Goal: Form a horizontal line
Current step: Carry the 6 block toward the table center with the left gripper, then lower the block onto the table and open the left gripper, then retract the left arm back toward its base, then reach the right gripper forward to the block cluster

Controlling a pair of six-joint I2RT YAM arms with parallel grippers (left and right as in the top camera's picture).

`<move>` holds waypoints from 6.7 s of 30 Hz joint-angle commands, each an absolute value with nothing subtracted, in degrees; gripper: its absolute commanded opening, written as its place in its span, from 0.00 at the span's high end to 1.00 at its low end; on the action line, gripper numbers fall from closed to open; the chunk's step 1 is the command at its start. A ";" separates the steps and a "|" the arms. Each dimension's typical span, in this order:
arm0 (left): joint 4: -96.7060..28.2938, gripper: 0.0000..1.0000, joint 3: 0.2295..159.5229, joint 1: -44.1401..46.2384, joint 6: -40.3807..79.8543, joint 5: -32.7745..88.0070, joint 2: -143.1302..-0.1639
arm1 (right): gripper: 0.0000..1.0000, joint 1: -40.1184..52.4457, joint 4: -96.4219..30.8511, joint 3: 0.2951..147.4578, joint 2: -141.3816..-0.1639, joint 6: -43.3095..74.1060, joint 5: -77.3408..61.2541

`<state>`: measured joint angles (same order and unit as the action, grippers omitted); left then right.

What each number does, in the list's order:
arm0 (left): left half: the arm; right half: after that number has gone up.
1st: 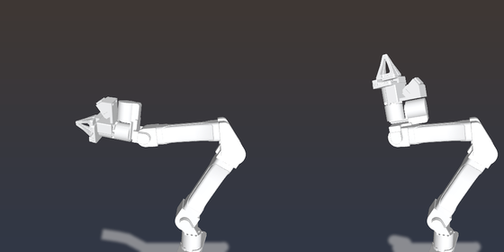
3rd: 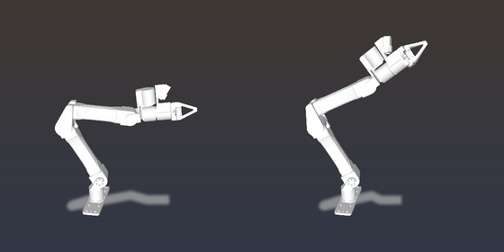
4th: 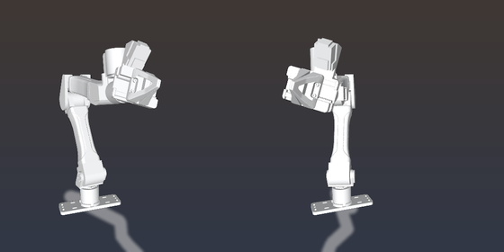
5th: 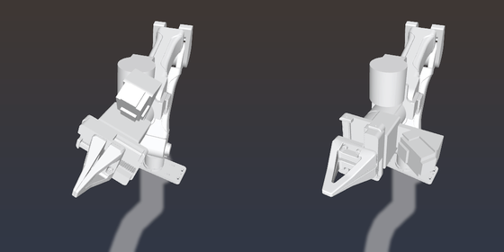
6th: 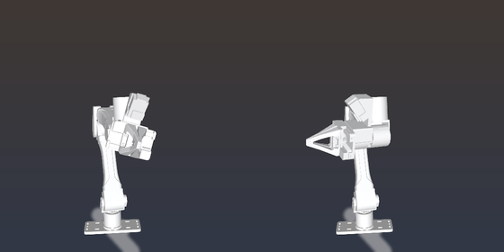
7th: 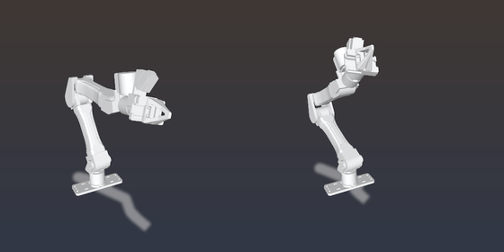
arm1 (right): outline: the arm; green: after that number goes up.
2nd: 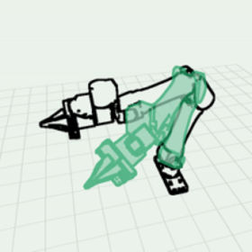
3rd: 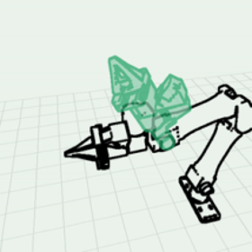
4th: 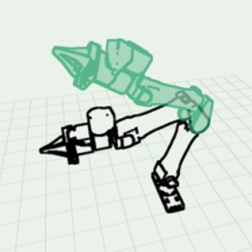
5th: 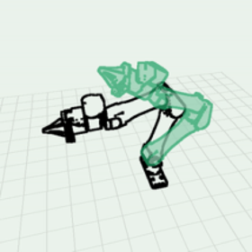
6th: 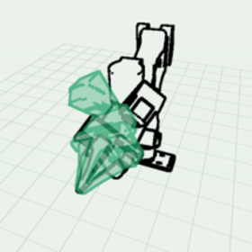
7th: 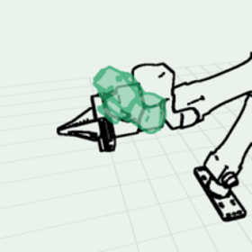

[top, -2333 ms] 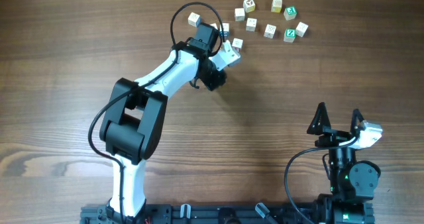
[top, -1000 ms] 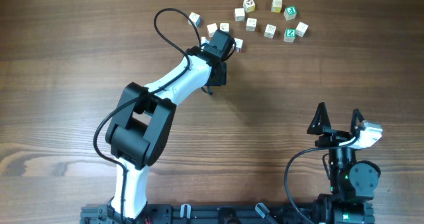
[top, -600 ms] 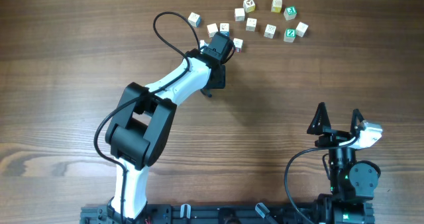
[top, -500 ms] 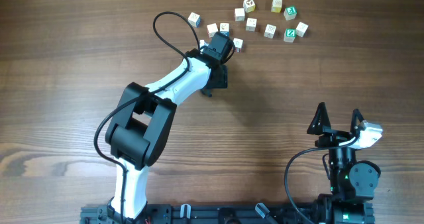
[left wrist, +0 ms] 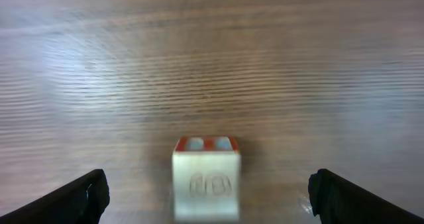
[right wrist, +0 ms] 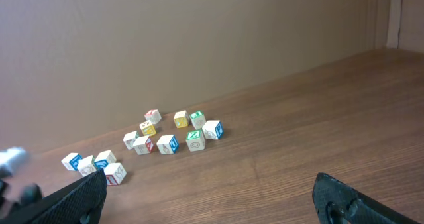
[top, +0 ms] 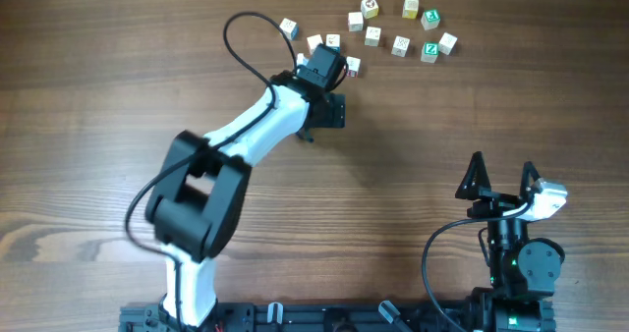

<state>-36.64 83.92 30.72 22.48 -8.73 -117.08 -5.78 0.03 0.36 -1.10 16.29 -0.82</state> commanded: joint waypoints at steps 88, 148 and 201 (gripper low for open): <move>-81.58 0.00 64.71 22.59 32.67 -19.57 -47.57 | 0.01 -5.58 0.34 0.30 -0.80 16.69 -0.21; -81.56 0.00 64.71 22.59 32.67 -19.57 -47.57 | 0.00 -5.58 0.34 0.30 -0.80 16.69 -0.21; -81.56 0.00 64.71 22.59 32.64 -19.57 -47.57 | 0.01 7.62 -48.82 82.61 -79.70 15.46 -17.96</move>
<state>-81.62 64.97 23.05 32.05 -18.61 -47.68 4.67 -48.27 78.32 -75.00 15.20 -20.32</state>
